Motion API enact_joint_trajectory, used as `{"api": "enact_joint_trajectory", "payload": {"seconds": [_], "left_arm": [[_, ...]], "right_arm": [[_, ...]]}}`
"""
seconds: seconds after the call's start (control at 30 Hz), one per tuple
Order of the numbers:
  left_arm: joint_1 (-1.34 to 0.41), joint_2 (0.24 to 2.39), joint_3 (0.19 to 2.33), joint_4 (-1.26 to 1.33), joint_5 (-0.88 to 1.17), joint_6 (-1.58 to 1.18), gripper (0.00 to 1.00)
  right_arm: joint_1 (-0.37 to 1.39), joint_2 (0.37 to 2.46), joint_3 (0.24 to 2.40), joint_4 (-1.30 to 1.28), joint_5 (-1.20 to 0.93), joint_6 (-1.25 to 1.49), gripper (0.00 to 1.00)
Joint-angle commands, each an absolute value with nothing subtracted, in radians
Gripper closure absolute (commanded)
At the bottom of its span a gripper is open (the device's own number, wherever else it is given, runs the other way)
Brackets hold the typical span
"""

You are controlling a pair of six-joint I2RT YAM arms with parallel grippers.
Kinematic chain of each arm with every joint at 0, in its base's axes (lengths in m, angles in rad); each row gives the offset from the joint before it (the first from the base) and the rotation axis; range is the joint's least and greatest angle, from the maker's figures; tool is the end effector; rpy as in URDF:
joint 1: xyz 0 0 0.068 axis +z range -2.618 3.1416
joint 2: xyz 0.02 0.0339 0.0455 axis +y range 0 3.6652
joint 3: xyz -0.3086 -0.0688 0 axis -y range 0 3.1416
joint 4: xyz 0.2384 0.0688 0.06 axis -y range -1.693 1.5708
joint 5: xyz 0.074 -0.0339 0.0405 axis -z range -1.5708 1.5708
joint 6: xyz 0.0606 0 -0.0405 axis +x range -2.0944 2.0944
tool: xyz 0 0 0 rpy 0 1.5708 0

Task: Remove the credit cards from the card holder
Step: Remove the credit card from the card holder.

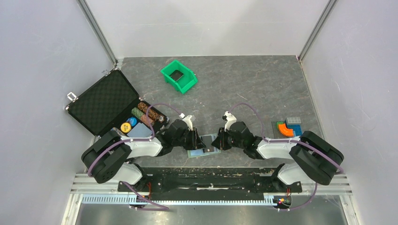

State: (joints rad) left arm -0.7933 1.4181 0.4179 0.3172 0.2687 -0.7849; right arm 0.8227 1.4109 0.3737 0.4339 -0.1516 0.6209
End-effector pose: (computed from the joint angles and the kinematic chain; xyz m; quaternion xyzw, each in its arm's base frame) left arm 0.1674 -0.1930 0.1667 0.0613 0.8947 -0.3873 0.2140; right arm 0.1661 0.1924 0.1675 -0.1240 0.8747 0.3567 0.3038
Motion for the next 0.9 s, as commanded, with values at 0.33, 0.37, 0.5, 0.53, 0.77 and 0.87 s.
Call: {"api": "enact_joint_trajectory", "payload": {"seconds": [0.33, 0.37, 0.5, 0.53, 0.77, 0.87], "left_arm": [[-0.795, 1.378, 0.393, 0.359, 0.25, -0.872, 0.98], [-0.793, 1.373, 0.394, 0.352, 0.247, -0.874, 0.98], [-0.786, 1.337, 0.395, 0.304, 0.243, -0.878, 0.98], [-0.784, 1.324, 0.394, 0.293, 0.242, -0.881, 0.98], [-0.767, 1.265, 0.403, 0.204, 0.242, -0.885, 0.98], [-0.763, 1.239, 0.398, 0.176, 0.234, -0.884, 0.98]], "right_arm": [[0.813, 1.428, 0.33, 0.404, -0.106, 0.625, 0.83], [0.811, 1.425, 0.328, 0.404, -0.106, 0.625, 0.83], [0.8, 1.422, 0.321, 0.4, -0.104, 0.62, 0.84], [0.798, 1.421, 0.319, 0.398, -0.101, 0.619, 0.84], [0.791, 1.415, 0.319, 0.398, -0.106, 0.616, 0.84], [0.789, 1.41, 0.318, 0.396, -0.105, 0.615, 0.84]]}}
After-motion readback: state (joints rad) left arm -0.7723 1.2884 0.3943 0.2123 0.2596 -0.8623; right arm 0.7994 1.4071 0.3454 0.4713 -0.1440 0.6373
